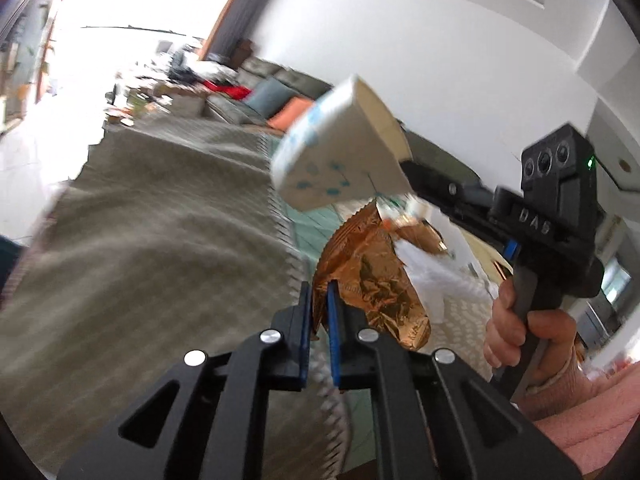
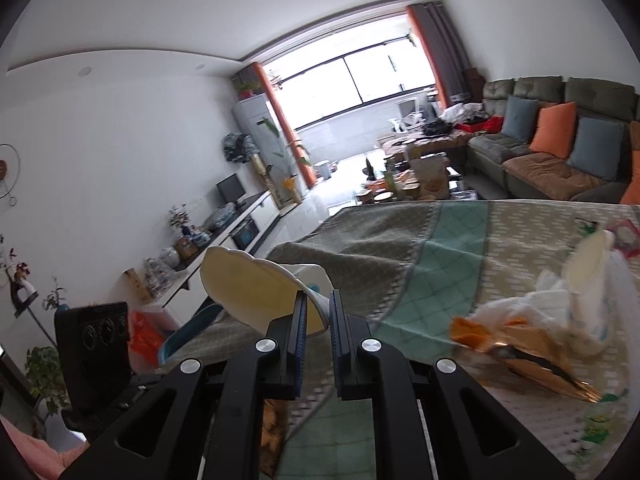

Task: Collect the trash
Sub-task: 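Carry the foil wrapper and paper cup over the teal trash bin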

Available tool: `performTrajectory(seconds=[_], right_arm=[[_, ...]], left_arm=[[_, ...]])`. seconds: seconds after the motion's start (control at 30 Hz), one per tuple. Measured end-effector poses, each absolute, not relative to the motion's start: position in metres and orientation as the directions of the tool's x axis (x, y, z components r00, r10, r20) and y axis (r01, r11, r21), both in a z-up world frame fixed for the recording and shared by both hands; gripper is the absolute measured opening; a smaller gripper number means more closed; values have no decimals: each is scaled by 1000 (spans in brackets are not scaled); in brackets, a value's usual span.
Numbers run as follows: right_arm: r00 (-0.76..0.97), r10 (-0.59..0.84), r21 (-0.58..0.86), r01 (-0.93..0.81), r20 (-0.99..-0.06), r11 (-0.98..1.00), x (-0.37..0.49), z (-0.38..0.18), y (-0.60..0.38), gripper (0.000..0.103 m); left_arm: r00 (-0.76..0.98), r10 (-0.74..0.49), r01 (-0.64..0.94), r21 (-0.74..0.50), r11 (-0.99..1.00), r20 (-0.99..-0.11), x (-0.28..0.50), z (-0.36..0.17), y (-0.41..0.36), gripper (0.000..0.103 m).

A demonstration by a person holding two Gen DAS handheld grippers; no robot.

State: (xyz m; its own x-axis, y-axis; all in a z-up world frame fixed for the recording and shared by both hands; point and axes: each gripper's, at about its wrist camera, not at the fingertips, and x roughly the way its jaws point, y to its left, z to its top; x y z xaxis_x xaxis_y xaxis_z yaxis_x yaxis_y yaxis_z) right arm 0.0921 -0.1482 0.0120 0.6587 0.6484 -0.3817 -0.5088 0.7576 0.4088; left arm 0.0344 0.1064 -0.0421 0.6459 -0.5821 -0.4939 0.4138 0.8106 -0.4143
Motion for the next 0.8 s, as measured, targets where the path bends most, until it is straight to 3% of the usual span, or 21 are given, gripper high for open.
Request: performTrajectory(seconds=[0.37,0.67,0.8], right_arm=[[503,781,437,-648,-369,624,114,16,-63,11],[377,832,456,-705,-408,543,133,5,11,11],[329,835,464,-713,-441,526,140,-2,40,11]], left_arm=[[846,-254,100,-328,939,-468,-9,-5,219,9],[852,7,-164,-255,953,-523,-20,-8,287,9],[827,53,-234,-259,937,-559,-19,-18,315,9]])
